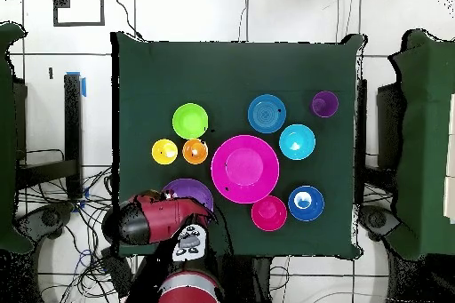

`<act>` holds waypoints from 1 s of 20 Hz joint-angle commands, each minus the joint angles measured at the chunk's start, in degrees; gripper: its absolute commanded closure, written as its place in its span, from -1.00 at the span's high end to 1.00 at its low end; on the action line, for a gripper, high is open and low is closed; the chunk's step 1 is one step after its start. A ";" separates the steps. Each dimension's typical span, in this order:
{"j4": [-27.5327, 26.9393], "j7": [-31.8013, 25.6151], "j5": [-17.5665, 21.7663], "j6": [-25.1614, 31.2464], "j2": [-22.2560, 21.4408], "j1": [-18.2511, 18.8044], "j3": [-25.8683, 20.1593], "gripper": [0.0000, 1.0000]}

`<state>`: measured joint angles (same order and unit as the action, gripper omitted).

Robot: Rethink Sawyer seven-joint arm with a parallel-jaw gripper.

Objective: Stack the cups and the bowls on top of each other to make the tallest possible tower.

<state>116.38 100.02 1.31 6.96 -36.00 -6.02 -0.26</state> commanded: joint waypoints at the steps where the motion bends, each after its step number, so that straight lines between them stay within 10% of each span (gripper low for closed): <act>1: 2.04 10.11 0.60 -3.98 2.72 -1.33 -2.64 1.00; 20: -1.36 12.34 0.18 -6.26 7.81 -4.53 -1.67 1.00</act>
<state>116.57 103.59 1.29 4.13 -31.12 -9.74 0.02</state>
